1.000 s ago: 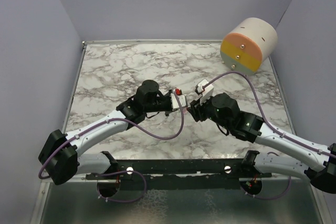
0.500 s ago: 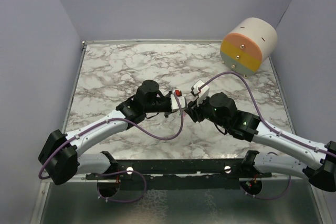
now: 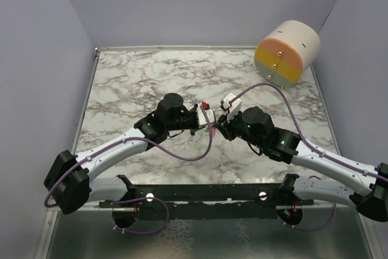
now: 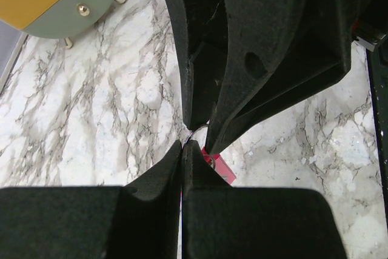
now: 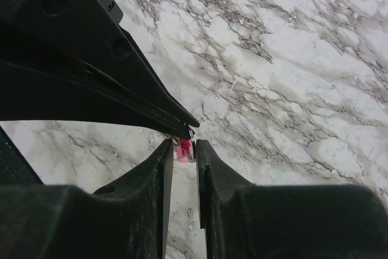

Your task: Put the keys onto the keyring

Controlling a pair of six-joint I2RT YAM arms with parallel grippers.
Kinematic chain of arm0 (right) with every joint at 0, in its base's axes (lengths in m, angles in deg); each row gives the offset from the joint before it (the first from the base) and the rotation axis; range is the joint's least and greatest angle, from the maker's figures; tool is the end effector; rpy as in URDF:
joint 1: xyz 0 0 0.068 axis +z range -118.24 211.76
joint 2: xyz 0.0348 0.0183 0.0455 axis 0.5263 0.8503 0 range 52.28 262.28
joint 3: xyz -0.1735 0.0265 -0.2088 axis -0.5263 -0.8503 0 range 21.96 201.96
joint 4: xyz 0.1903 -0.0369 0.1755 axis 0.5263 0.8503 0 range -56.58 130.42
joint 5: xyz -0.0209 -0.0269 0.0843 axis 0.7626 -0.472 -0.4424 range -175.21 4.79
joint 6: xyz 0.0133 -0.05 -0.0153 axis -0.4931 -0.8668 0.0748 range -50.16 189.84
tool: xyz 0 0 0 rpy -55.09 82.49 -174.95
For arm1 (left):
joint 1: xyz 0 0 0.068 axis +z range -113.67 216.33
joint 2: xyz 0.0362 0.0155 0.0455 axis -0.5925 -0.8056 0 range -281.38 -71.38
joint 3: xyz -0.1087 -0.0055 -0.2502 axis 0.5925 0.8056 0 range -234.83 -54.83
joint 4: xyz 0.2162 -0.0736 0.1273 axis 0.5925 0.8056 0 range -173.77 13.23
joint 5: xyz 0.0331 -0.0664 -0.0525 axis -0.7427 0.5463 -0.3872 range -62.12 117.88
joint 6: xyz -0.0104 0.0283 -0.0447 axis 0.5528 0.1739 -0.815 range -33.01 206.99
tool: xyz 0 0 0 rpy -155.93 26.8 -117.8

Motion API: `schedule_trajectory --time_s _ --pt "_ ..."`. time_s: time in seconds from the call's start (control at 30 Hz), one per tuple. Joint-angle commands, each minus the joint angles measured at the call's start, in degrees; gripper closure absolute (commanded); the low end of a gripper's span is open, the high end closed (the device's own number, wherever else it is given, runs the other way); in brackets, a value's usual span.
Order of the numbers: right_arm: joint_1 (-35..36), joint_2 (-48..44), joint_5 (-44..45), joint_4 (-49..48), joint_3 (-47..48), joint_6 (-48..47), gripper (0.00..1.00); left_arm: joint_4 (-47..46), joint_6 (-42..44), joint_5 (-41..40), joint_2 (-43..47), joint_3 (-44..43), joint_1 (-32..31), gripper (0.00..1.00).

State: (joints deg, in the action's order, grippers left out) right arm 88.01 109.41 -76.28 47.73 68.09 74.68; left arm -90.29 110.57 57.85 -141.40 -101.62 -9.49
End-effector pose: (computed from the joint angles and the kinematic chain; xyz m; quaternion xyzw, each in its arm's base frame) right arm 0.1310 0.1860 0.3007 -0.3278 0.7770 0.2145 0.4928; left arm 0.1817 -0.2125 0.2900 0.5681 0.5493 -0.3148 0.5257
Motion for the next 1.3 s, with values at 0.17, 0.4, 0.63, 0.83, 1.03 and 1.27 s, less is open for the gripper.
schedule_trajectory --time_s 0.17,0.4,0.63,0.83,1.03,1.27 --pt "0.36 1.41 -2.60 -1.74 0.97 1.27 0.85 -4.73 -0.90 -3.18 1.19 0.36 0.17 1.00" --pt "0.35 1.96 -2.53 -1.72 1.02 1.43 0.99 -5.57 -1.17 -4.36 1.79 0.81 0.14 1.00" --pt "0.33 2.06 -2.30 -2.03 1.01 2.23 0.99 -7.66 -1.91 -5.32 2.53 1.82 0.12 1.00" --pt "0.36 2.15 -0.72 -3.94 0.41 4.42 0.99 -10.51 -3.98 -8.19 3.78 3.14 0.12 0.90" --pt "0.35 3.51 2.08 -4.47 0.85 6.47 0.99 -13.11 -5.88 -12.77 6.02 4.60 0.12 0.71" --pt "0.31 4.19 5.45 -6.92 -0.01 6.65 0.99 -17.95 -7.37 -18.85 12.41 9.23 0.19 0.64"
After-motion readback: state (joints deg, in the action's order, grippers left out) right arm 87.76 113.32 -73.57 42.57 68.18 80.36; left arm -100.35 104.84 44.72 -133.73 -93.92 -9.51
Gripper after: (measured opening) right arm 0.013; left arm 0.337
